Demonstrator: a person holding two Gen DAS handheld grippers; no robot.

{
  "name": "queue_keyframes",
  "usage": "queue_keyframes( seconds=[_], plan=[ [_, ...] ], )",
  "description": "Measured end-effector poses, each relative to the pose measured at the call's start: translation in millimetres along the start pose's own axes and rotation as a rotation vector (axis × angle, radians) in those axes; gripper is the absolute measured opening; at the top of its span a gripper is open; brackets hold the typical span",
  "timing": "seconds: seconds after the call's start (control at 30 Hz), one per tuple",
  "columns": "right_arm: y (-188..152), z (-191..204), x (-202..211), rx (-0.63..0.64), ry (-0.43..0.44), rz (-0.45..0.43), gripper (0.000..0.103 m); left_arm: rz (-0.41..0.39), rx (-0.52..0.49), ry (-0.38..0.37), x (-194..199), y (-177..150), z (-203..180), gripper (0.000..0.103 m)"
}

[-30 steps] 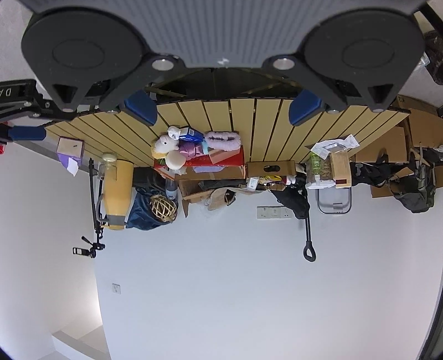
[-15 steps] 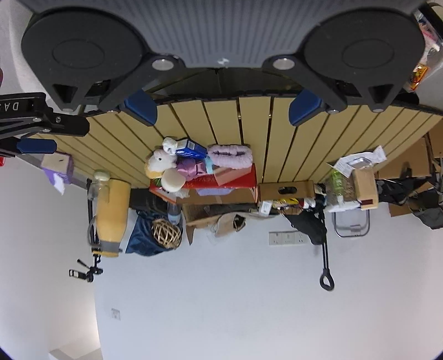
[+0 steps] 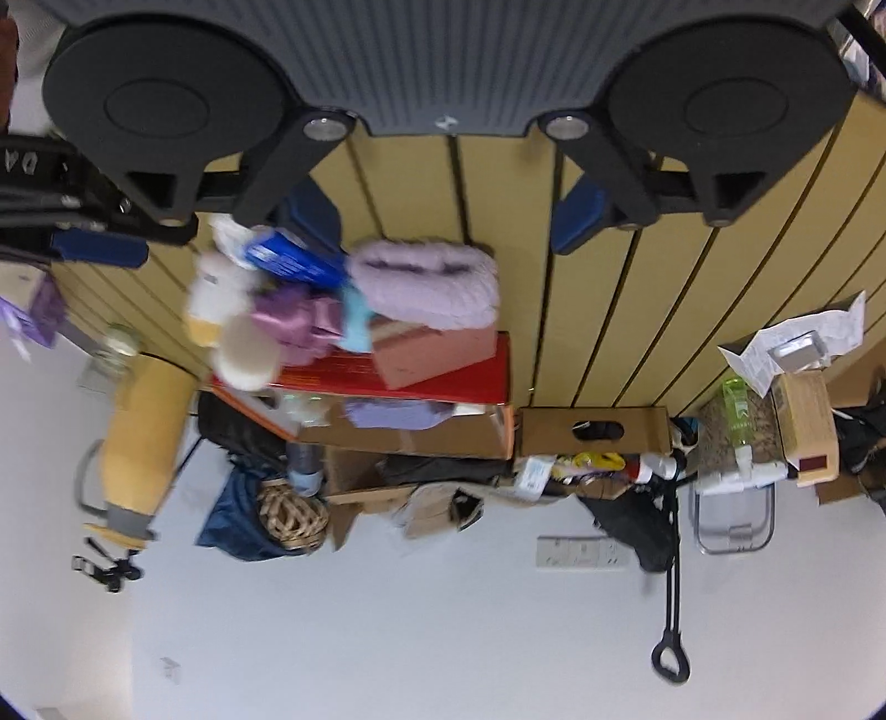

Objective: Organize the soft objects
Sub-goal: 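Grasp the pink fuzzy sock with both grippers together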

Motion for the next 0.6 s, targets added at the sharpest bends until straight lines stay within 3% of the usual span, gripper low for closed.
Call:
queue_keyframes(
  seconds=[0.07,0.13,0.23,0.27,0.3,0.37,0.5,0.6],
  plan=[
    [5,0,-29,-0.006,0.017,0.021,0.052,0.034,0.029,-0.003,-29,6,8,0.073],
    [9,2,-56,-0.006,0.025,0.034,0.048,0.072,0.099,-0.064,-55,13,16,0.073],
    [15,7,-95,-0.009,0.033,0.061,0.047,0.1,0.186,-0.141,-86,20,26,0.068],
    [16,9,-107,-0.005,0.032,0.073,0.047,0.102,0.198,-0.164,-94,22,27,0.064],
    [17,11,-117,0.001,0.032,0.083,0.047,0.108,0.213,-0.179,-100,22,28,0.053],
    [17,15,-137,0.022,0.031,0.103,0.047,0.135,0.244,-0.218,-109,19,30,0.045],
    [14,18,-165,0.066,0.025,0.135,0.047,0.158,0.311,-0.24,-118,18,37,0.04],
    [10,18,-173,0.092,0.041,0.149,0.041,0.174,0.331,-0.238,-122,16,41,0.03]
  ],
)
Point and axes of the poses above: each gripper's, at about its wrist camera, not at the fingertips, and x roughly against the way its jaws point, z to its left, y to its top, the point moved 6 cm from there along -x, roughly the way its jaws point, and after that the axes turned 4 degrees about y, right-handed, at the moved point
